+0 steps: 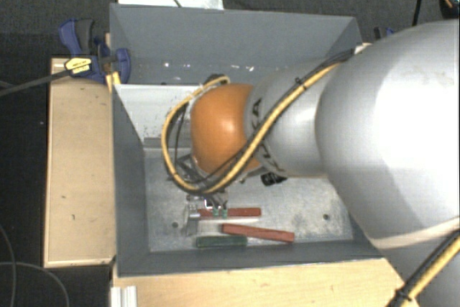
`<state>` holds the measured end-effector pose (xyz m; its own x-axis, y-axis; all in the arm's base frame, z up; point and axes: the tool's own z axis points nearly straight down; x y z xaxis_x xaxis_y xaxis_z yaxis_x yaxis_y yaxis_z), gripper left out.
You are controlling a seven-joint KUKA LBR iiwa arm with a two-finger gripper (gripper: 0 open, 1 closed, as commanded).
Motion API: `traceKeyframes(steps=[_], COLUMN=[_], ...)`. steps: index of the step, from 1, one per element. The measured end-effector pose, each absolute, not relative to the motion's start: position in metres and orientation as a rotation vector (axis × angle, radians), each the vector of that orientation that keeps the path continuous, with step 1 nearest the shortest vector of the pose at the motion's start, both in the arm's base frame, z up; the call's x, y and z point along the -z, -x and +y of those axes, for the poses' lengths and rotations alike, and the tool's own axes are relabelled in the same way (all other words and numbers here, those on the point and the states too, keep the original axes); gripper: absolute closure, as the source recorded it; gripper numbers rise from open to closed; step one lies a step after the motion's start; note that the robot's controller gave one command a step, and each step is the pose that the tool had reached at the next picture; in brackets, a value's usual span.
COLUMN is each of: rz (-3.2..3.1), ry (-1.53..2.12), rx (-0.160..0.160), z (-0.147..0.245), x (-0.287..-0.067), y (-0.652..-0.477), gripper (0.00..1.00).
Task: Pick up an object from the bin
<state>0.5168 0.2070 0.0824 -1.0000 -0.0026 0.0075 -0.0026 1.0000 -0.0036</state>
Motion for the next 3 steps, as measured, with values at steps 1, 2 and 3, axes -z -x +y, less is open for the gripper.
traceKeyframes(steps=[1,2,3], rz=[-3.145,-3.142,-3.099], ry=[0.059,0.061,-0.564], rx=[-0.002,0.002,0.002], z=[0.137,0.141,0.159], x=[-0.070,-0.071,-0.211], y=[-0.497,-0.496,-0.490], gripper=[0.00,1.00,1.00])
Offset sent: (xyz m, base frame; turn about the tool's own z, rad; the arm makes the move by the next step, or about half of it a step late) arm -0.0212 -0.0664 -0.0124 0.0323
